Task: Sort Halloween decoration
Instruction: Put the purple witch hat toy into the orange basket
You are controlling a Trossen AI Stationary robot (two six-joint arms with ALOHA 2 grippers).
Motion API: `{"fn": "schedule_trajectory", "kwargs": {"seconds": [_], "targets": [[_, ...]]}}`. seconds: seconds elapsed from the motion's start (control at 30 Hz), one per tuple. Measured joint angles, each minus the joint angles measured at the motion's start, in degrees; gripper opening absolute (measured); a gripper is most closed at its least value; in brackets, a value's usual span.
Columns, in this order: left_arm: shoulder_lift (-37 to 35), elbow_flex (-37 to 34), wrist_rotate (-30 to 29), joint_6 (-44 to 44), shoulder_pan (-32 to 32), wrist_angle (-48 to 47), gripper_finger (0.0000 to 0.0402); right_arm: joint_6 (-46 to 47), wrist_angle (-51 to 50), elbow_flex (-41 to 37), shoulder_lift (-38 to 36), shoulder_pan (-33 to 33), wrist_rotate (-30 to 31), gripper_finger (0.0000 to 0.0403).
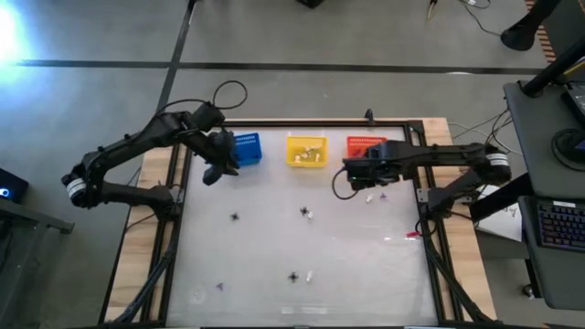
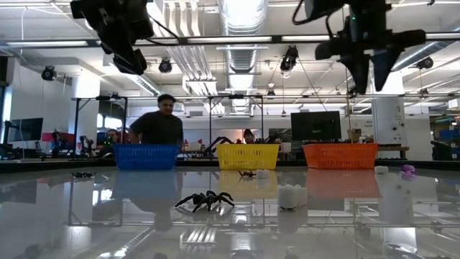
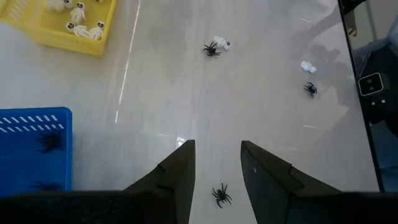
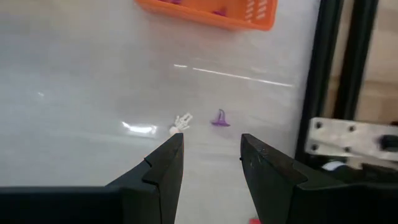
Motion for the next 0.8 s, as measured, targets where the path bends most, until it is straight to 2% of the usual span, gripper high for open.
{"fn": "schedule_trajectory", "kwargs": {"seconds": [0.3,0.6,0.8], "targets": [[-0.6,0.0,0.0,-0.5,-0.1,0.1,0.0111,11.8,8.8,-16.3,-9.0,0.0,-0.8,0.015],[0.7,0.0,0.0,-0.5,-0.1,1.2,0.0111,14.5,17.6,-25.9,-9.4,-0.7,-1.6,0.0151],[1.7,0.0,0.0,-1.5,-0.1,2.6,0.0111,17.1,19.9,-29.9,-9.3,-1.6,-1.5,0.015]]}}
